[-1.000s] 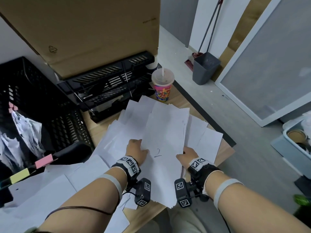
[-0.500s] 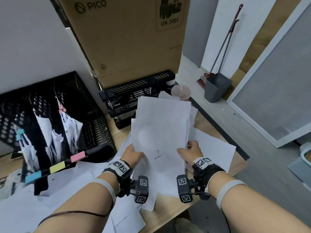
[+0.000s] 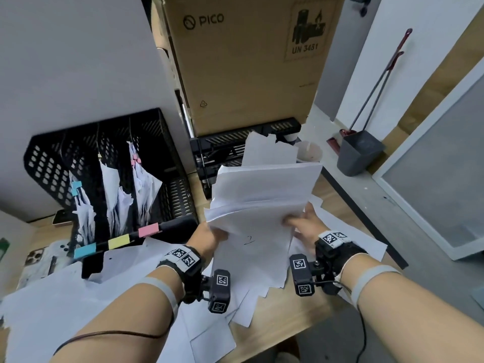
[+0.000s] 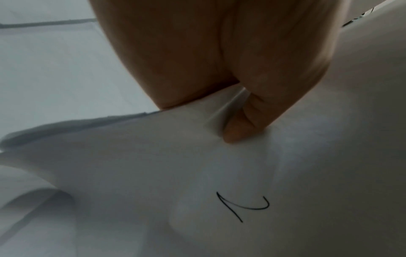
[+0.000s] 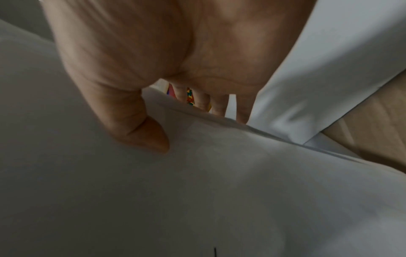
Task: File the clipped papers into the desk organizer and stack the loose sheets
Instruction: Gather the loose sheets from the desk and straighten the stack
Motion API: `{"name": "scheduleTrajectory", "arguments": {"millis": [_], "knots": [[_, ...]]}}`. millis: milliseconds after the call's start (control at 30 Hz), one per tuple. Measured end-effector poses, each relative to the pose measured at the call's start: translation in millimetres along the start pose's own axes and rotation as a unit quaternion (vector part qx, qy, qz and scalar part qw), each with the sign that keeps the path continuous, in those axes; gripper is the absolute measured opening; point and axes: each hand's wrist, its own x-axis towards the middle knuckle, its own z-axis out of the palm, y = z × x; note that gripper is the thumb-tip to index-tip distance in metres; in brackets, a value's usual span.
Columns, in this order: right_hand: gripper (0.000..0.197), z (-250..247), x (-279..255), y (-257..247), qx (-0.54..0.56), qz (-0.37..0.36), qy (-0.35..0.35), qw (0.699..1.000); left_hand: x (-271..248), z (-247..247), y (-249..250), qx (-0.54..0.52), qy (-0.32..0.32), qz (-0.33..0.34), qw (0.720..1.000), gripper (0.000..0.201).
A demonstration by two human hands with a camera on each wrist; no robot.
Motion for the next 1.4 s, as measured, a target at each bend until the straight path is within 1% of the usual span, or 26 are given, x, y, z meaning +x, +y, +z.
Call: {"name": "scheduleTrajectory", "arguments": {"millis": [67, 167, 233, 267, 333, 400, 467, 500, 567, 600, 633, 700, 800, 833, 933, 1067, 1167, 1233, 1300, 1400], "knots": [[0.067, 2, -1, -3, 0.011, -0.012, 0.007, 1.0, 0, -2, 0, -0.006, 0.0, 0.004, 1.0, 0.039], [0.05, -1, 3, -11, -0.012, -0.051, 0.039, 0.998, -2, 1, 9, -0.011, 0.011, 0.026, 1.0, 0.034], [0.032, 0, 0, -27, -0.033, -0.091, 0.073, 0.993, -5, 7, 24, -0.015, 0.01, 0.063, 0.998, 0.035], [0.027, 1, -3, -39, -0.041, -0.113, 0.088, 0.989, -6, 11, 31, -0.019, 0.013, 0.082, 0.996, 0.035], [0.02, 1, -11, -64, -0.058, -0.161, 0.119, 0.978, -5, 17, 47, -0.03, 0.023, 0.123, 0.992, 0.034], [0.014, 0, -21, -84, -0.055, -0.207, 0.127, 0.969, -5, 22, 59, -0.039, 0.024, 0.162, 0.986, 0.04], [0.025, -2, -28, -89, -0.041, -0.232, 0.122, 0.964, -6, 26, 63, -0.033, 0.02, 0.185, 0.982, 0.05], [0.031, -3, -32, -86, -0.04, -0.232, 0.121, 0.964, -8, 29, 63, -0.028, 0.019, 0.194, 0.98, 0.053], [0.046, -7, -36, -74, -0.053, -0.211, 0.129, 0.968, -8, 33, 58, -0.017, 0.011, 0.203, 0.979, 0.061], [0.048, -9, -35, -65, -0.055, -0.197, 0.133, 0.97, -8, 34, 56, -0.011, 0.009, 0.203, 0.979, 0.066], [0.046, -11, -34, -58, -0.054, -0.184, 0.134, 0.972, -8, 35, 53, 0.0, 0.008, 0.207, 0.978, 0.067], [0.04, -14, -27, -46, -0.057, -0.161, 0.132, 0.977, -7, 38, 50, 0.032, 0.004, 0.227, 0.973, 0.062], [0.04, -14, -17, -34, -0.086, -0.128, 0.116, 0.981, -6, 42, 45, 0.04, -0.001, 0.22, 0.975, 0.055], [0.041, -15, -14, -31, -0.088, -0.121, 0.111, 0.983, -5, 43, 43, 0.036, 0.005, 0.215, 0.976, 0.056], [0.042, -18, -12, -31, -0.074, -0.119, 0.11, 0.984, -3, 44, 42, 0.026, 0.019, 0.206, 0.978, 0.072], [0.04, -23, -13, -41, -0.04, -0.14, 0.107, 0.984, -4, 50, 48, 0.03, 0.006, 0.231, 0.972, 0.065], [0.038, -24, -20, -63, -0.001, -0.197, 0.094, 0.976, -4, 54, 53, 0.038, 0.013, 0.242, 0.969, 0.054], [0.034, -24, -26, -84, 0.039, -0.238, 0.068, 0.968, -1, 53, 55, 0.04, 0.025, 0.233, 0.971, 0.049], [0.029, -22, -31, -105, 0.064, -0.26, 0.068, 0.961, -1, 53, 56, 0.042, 0.032, 0.226, 0.973, 0.044], [0.044, -18, -34, -127, 0.059, -0.277, 0.117, 0.952, -3, 57, 57, 0.045, 0.037, 0.227, 0.972, 0.042]]}}
